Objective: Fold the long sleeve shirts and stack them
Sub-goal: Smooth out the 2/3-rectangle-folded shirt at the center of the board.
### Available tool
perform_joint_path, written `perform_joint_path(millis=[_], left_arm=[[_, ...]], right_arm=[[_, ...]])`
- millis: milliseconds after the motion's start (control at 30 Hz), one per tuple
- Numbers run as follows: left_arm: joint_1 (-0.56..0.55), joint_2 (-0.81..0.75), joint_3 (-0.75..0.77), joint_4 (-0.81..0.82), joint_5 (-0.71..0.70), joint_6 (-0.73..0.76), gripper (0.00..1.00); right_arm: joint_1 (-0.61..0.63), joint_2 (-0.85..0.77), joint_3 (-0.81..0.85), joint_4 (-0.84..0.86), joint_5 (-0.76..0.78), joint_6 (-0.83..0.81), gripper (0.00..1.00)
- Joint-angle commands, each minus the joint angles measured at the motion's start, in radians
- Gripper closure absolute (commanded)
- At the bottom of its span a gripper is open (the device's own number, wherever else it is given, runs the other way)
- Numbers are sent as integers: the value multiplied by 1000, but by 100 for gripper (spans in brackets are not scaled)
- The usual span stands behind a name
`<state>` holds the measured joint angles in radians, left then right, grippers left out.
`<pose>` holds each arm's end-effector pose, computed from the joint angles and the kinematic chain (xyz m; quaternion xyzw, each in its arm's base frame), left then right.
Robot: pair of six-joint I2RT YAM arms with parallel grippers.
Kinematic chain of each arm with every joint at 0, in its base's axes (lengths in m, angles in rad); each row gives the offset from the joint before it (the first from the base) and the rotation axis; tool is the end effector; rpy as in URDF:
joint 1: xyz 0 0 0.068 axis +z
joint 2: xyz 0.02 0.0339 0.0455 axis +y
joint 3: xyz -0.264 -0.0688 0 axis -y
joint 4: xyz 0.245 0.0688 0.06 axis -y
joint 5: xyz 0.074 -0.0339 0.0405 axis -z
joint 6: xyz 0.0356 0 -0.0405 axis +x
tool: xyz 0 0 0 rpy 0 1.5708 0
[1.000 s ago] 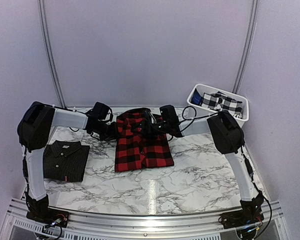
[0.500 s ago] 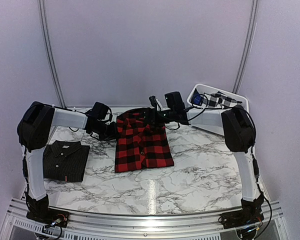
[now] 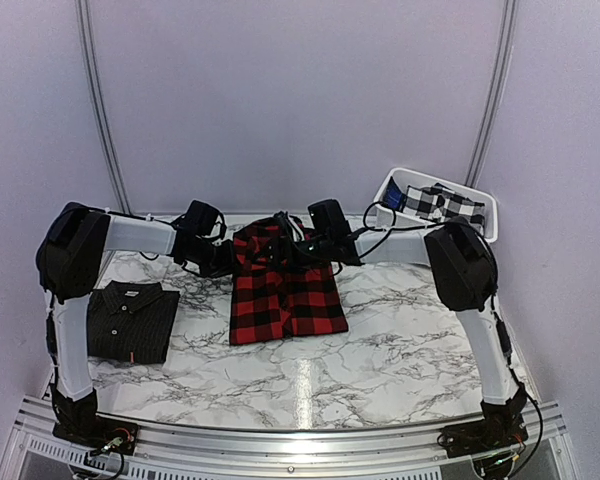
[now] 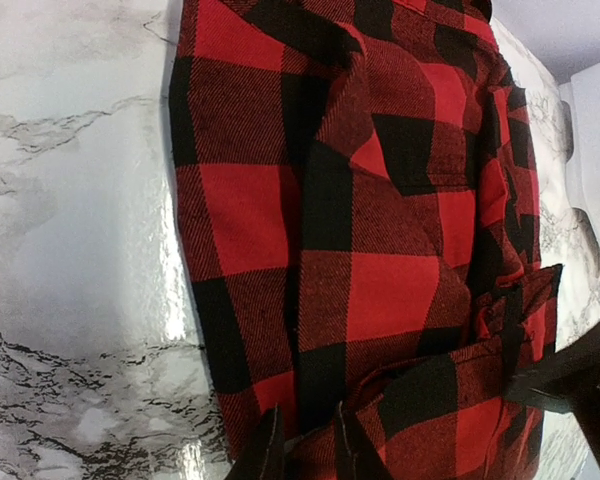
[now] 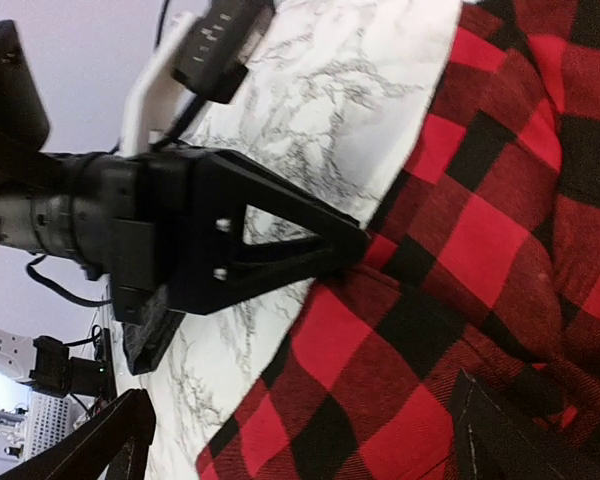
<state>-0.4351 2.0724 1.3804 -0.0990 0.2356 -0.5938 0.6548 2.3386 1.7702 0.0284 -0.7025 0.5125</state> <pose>0.4048 -0.1973 0.1576 -0.0283 0.9192 -0.2804 0.2751 0.4055 0.3404 0.1701 -0.2272 0.8028 0.5048 0.2212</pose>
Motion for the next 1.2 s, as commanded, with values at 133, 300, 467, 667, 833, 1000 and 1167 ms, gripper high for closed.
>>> perform_joint_path(millis=[133, 300, 467, 667, 833, 1000, 1167], left_arm=[[4, 38, 44, -39, 2, 14, 80], [8, 18, 55, -63, -17, 32, 79], [15, -35, 43, -100, -40, 52, 77], [16, -149, -57, -107, -20, 53, 73], [10, -252, -191, -107, 3, 36, 73], [-24, -325, -311, -101, 43, 9, 73], [-73, -387, -444, -63, 76, -45, 72]], right_arm=[[-59, 147, 1, 53, -43, 52, 1], [-61, 116, 14, 57, -52, 54, 2], [-72, 26, 17, 11, -34, 10, 1], [-85, -97, -106, 24, -36, -15, 1], [-50, -236, -349, 152, -65, 11, 1], [38, -351, -542, 176, -37, -29, 2], [100, -429, -741, 286, 6, 10, 2]])
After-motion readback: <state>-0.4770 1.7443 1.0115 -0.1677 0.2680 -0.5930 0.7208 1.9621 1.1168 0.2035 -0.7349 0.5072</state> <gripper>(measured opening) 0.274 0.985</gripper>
